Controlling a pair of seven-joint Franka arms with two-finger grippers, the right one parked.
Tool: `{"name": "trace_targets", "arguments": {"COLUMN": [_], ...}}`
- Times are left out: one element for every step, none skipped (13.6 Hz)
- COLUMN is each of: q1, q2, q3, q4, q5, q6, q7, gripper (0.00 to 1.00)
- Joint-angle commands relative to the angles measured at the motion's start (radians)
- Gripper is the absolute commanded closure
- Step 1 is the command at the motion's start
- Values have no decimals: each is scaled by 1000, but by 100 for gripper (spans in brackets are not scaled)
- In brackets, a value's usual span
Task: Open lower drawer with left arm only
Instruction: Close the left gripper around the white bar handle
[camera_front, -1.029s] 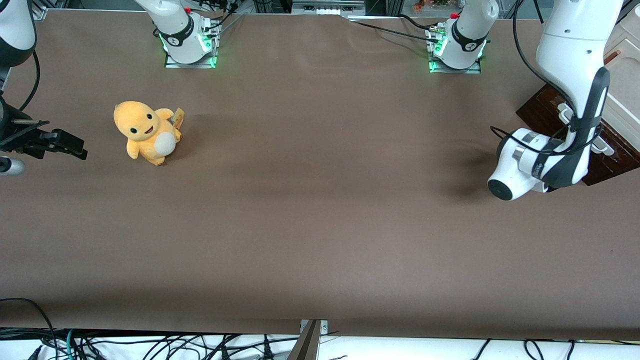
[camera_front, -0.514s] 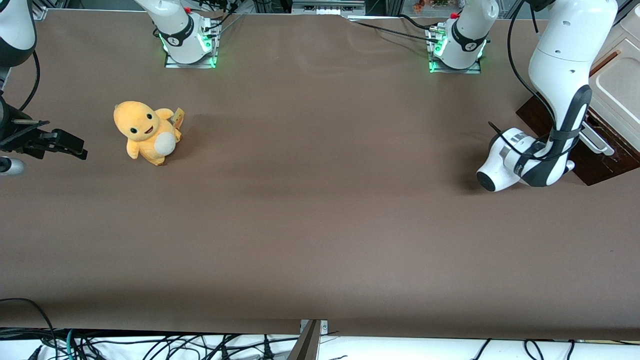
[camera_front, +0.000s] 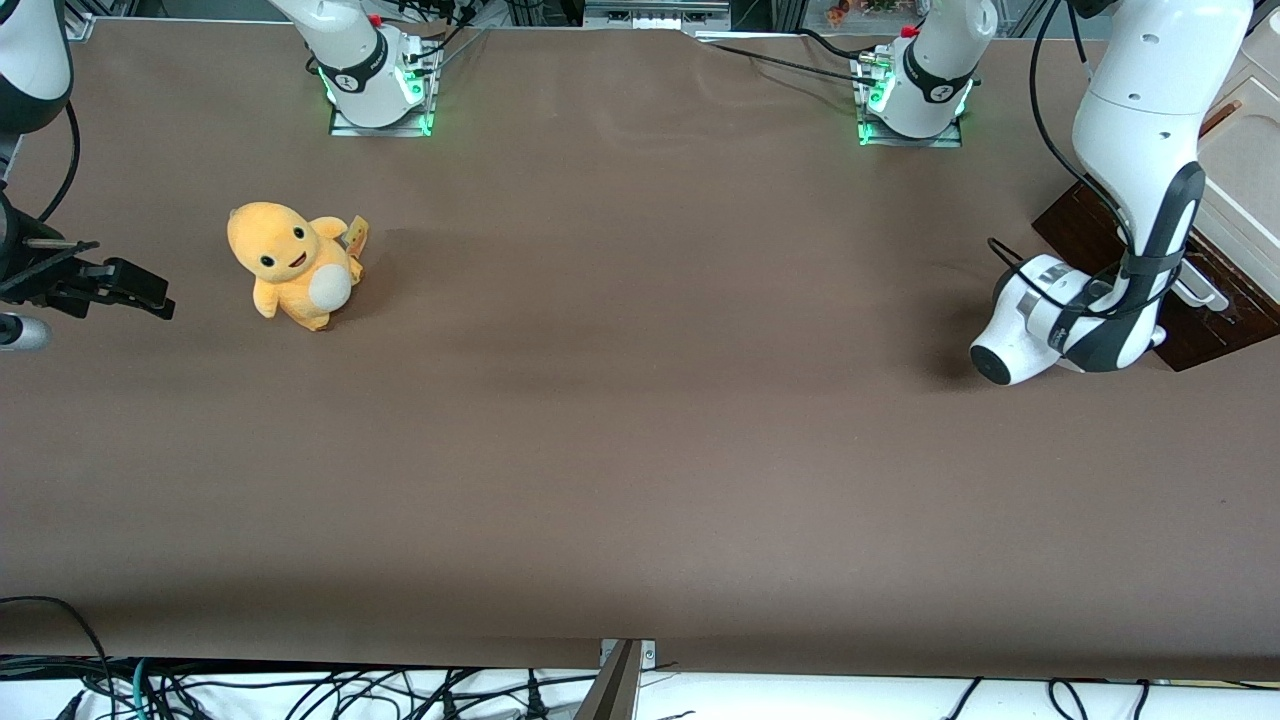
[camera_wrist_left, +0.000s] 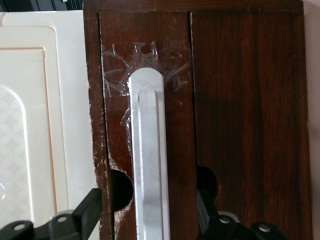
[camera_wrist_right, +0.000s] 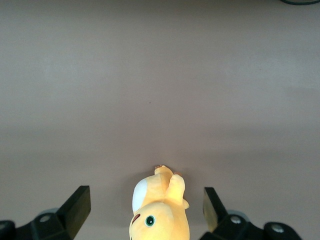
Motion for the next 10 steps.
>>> {"name": "trace_targets", "arguments": {"q1": [14, 14, 14, 12, 12, 12, 12, 12, 12, 12], "q2": [-26, -27, -30, -32, -32, -32, -32, -32, -32, -32], "q3": [-10, -10, -10, -11, -11, -11, -13, -14, -19, -19], "q4": [-12, -13, -15, -13, -12, -12, -12, -10, -8, -7], "q5": [22, 14, 12, 12, 12, 12, 12, 11, 8, -9], "q6": [9, 9, 9, 9, 9, 9, 9, 9, 9, 9], "q7": [59, 59, 59, 59, 59, 59, 59, 57, 56, 51], "gripper": [34, 38, 44, 53, 55, 56, 61, 72, 80, 84]}}
